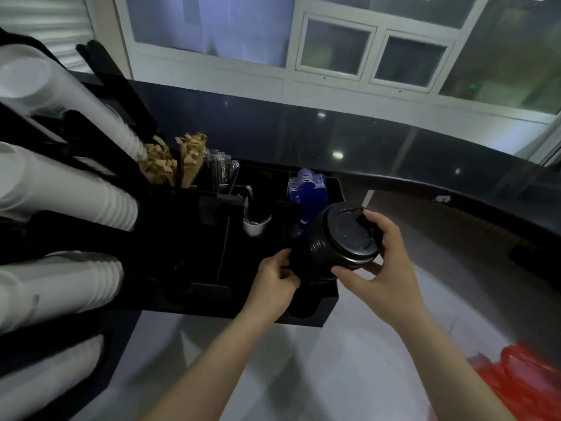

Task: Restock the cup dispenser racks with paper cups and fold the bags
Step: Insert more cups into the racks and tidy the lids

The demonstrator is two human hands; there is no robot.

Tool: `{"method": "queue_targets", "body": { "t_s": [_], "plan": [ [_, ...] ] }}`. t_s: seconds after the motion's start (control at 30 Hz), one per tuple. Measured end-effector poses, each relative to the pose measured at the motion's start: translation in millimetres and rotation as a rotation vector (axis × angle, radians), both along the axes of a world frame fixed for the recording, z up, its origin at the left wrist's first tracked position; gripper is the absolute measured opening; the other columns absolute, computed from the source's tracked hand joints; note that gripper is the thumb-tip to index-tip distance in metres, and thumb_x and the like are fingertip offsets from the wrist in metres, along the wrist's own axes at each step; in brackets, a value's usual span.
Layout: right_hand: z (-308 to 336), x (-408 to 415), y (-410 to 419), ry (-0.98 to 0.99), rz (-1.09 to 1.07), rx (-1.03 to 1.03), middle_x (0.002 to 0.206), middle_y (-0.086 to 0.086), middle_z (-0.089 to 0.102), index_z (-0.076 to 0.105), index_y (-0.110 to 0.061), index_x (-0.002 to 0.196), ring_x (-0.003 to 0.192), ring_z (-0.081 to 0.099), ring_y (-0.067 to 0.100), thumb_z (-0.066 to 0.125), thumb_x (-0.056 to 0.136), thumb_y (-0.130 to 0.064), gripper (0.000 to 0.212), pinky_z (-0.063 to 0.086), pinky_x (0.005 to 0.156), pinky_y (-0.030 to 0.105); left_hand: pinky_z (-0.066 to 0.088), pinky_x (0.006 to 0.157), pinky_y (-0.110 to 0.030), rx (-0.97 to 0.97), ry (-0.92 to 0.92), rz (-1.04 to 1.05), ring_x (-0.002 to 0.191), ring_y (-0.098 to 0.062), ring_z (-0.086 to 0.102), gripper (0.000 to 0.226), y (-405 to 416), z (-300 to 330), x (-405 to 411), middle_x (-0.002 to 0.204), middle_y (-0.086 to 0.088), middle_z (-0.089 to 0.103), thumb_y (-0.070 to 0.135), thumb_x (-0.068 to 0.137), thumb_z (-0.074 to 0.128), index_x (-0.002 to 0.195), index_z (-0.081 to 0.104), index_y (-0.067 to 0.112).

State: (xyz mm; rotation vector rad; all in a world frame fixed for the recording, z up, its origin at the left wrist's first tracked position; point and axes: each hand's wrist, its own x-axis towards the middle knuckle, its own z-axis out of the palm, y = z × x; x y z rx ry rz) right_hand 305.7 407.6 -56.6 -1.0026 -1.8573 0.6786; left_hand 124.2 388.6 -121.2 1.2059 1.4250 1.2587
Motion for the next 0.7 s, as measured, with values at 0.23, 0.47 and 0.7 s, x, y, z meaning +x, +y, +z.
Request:
{"method": "queue_targets", "body": {
  "t_s": [0.23,0.47,0.7],
  "plan": [
    [-9.1,3.0,9.9,0.017,0.052,-0.016,0.130,-0.018,0.042,0.038,-0.045,0.128,0.121,0.046,0.009,0.084,0.062,-0.016,0.085,0.053,0.083,0.027,0.047,0.075,-0.010,-0.024,-0.028,0.152,0.091,0.007,0.063,0.054,-5.2,-2.6,13.8,0.095,0.019,0.068,0.000,0.082,0.056,0.109,0.050,0.046],
    [-8.1,-2.3,14.9,-0.059,0.087,0.069,0.127,-0.029,0.038,0.034,-0.049,0.127,0.120,0.044,0.000,0.083,0.059,-0.028,0.086,0.049,0.080,0.012,0.045,0.069,-0.004,-0.037,0.199,0.163,0.088,0.003,0.061,0.050,-11.9,5.8,12.1,0.087,0.025,0.065,0.006,0.080,0.054,0.119,0.060,0.037],
    [-3.7,-3.1,20.7,-0.085,0.090,0.068,0.126,-0.032,0.034,0.031,-0.052,0.126,0.117,0.042,-0.006,0.080,0.058,-0.035,0.085,0.044,0.077,0.004,0.043,0.078,-0.006,-0.047,0.307,0.213,0.089,-0.006,0.057,0.049,-12.5,4.8,21.6,0.117,0.001,0.046,0.007,0.087,0.055,0.130,0.052,0.029]
  ]
}}
